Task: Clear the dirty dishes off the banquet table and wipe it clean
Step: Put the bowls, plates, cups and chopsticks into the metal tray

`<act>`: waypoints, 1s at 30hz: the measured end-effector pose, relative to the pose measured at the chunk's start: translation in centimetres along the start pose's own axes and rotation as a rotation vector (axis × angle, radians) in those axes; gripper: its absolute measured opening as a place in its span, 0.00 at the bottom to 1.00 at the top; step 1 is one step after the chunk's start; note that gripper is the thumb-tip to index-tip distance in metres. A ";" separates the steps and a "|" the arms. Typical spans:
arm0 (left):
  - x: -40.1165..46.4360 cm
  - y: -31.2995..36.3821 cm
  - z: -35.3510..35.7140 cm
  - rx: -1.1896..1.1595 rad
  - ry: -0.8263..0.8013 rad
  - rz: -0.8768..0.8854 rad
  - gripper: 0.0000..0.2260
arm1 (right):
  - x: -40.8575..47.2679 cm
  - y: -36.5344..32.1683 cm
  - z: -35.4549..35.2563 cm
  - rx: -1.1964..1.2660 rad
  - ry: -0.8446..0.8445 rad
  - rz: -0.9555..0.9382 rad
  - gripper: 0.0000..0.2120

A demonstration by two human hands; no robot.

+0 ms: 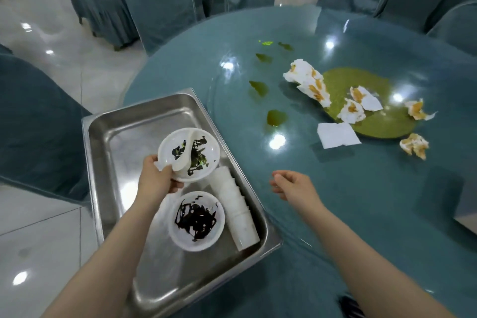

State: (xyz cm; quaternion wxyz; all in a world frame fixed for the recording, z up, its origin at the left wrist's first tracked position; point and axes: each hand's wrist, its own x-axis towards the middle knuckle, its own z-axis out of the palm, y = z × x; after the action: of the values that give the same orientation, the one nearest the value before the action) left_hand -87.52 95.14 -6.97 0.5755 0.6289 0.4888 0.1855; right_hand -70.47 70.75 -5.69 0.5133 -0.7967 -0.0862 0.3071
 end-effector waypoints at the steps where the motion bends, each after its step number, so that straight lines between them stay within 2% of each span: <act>1: 1.3 -0.5 -0.2 -0.005 0.016 -0.025 0.13 | 0.3 0.4 -0.1 -0.020 0.013 0.008 0.08; 8: 6.1 -2.9 1.0 0.011 -0.024 -0.160 0.17 | 1.4 3.1 -1.8 -0.126 0.082 0.052 0.08; 15: 5.9 -3.4 0.6 -0.049 -0.128 -0.318 0.16 | 0.9 4.7 -3.2 -0.190 0.110 0.062 0.07; 18: 4.7 -2.8 -1.0 0.012 -0.206 -0.355 0.17 | 0.1 5.2 -3.9 -0.236 0.100 0.046 0.08; 22: 2.5 -1.6 -2.5 0.075 -0.205 -0.250 0.16 | -1.8 6.0 -4.7 -0.218 0.115 0.032 0.08; 26: -1.9 0.7 -2.2 0.005 -0.210 -0.104 0.13 | -5.2 7.1 -6.5 -0.199 0.111 0.012 0.07; 30: -7.9 2.6 -0.6 -0.052 -0.284 0.005 0.09 | -9.0 9.1 -9.4 -0.264 0.128 -0.021 0.08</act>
State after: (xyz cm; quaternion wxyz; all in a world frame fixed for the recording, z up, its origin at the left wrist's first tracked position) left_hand -90.52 89.28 -1.80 0.6544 0.6351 0.3957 0.1087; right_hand -73.80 55.31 -7.37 0.4118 -0.8743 -0.1013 0.2362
